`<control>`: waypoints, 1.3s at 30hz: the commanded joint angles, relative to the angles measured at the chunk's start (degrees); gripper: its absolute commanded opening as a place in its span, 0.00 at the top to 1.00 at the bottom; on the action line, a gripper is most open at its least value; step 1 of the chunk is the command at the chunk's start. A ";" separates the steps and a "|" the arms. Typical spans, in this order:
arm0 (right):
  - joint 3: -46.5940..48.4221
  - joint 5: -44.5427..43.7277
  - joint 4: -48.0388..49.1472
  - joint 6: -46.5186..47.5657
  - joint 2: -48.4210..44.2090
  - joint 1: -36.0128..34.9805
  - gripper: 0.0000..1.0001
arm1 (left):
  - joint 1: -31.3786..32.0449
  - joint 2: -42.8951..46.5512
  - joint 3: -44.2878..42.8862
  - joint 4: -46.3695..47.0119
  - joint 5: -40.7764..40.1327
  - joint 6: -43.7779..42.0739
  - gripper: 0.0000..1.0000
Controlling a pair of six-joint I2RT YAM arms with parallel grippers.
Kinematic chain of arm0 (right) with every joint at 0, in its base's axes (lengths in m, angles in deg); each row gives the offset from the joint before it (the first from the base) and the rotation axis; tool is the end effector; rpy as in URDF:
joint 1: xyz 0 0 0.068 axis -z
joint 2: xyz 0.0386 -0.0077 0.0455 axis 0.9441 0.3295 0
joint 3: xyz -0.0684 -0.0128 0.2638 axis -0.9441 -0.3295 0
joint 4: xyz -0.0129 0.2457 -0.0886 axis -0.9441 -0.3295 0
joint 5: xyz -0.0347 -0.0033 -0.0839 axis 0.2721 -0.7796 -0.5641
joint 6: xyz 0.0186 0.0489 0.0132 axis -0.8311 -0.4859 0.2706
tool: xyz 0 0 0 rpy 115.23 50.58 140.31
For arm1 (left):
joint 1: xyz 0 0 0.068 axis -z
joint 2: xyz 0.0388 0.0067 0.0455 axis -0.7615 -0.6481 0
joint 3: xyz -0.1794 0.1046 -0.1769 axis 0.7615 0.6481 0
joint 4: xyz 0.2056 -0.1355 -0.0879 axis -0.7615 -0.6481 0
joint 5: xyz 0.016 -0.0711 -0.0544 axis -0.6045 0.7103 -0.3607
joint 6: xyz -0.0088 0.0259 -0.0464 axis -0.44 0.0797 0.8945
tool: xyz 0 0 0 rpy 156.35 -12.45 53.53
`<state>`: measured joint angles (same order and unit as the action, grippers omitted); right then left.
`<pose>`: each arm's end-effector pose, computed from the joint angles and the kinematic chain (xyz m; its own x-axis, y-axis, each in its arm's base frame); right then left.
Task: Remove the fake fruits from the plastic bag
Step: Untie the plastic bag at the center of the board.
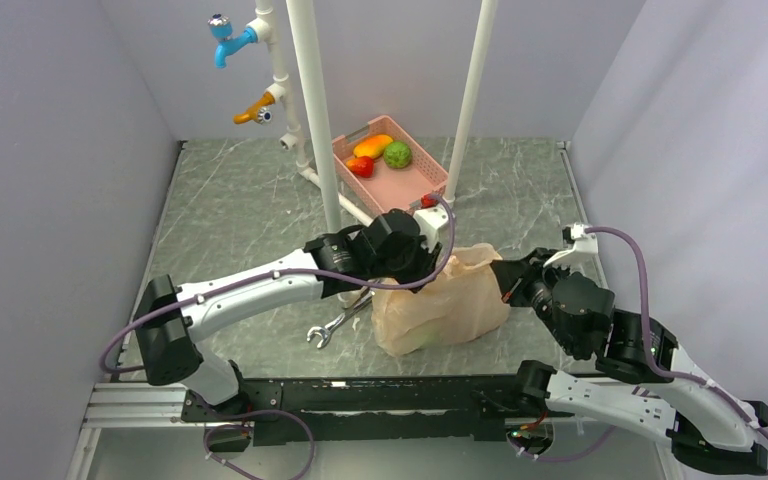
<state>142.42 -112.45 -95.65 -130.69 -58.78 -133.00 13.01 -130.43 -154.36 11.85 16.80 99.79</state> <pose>0.0546 0.0531 0.3769 -0.3569 0.3851 -0.8511 -0.1773 0.8666 0.4665 0.1636 -0.3163 0.3332 -0.5032 0.3281 -0.7994 0.7760 0.5786 -0.2510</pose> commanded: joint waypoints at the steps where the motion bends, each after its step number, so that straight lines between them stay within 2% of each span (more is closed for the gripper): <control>1: 2.26 -5.35 -5.50 -7.27 0.89 -0.03 1.00 | 0.21 5.73 1.80 2.24 -5.51 0.22 0.83; 2: 2.02 -6.59 -7.46 -9.76 0.58 -0.07 1.00 | 0.37 7.81 4.09 4.20 -7.05 1.03 0.97; 3: 1.72 -7.59 -9.31 -11.96 0.17 -0.07 1.00 | 0.63 9.95 6.18 6.55 -8.97 1.98 1.00; 7: 1.13 -11.45 -19.31 -27.01 0.09 -0.05 1.00 | 1.02 16.70 14.64 16.24 -12.16 4.06 1.00; 11: -0.37 -13.98 -25.93 -37.45 2.66 -0.08 1.00 | 0.94 21.07 21.25 24.84 -12.82 6.80 1.00; 19: -4.86 -14.85 -20.23 -35.21 11.32 -0.08 1.00 | 0.61 22.23 22.35 23.11 -11.02 9.37 1.00; 23: -3.52 -14.10 -18.06 -27.39 13.90 0.03 1.00 | 0.48 23.40 23.64 23.21 -11.49 11.39 1.00; 28: -3.06 -12.93 -21.04 -25.00 16.47 0.90 1.00 | 0.44 25.77 26.67 24.94 -14.16 15.78 1.00; 31: -5.79 -13.56 -24.47 -31.68 14.16 0.96 1.00 | 0.45 26.83 29.41 25.19 -18.70 20.96 1.00; 32: -7.67 -12.88 -22.98 -30.24 12.01 0.98 1.00 | 0.41 26.91 30.31 25.52 -20.11 22.41 1.00; 33: -10.10 -11.31 -17.03 -26.07 9.64 0.97 1.00 | 0.45 26.96 30.79 25.29 -21.06 23.85 1.00; 36: -13.37 -8.80 -10.85 -20.18 2.84 1.11 1.00 | 0.33 26.89 30.63 24.57 -20.08 26.22 1.00; 39: -16.13 -10.88 -10.55 -21.78 -1.48 1.06 1.00 | 0.41 27.36 29.99 19.01 -23.12 29.55 1.00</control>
<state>128.72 -122.31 -111.39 -154.73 -55.46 -132.14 14.01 -104.66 -123.58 34.10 -0.46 121.45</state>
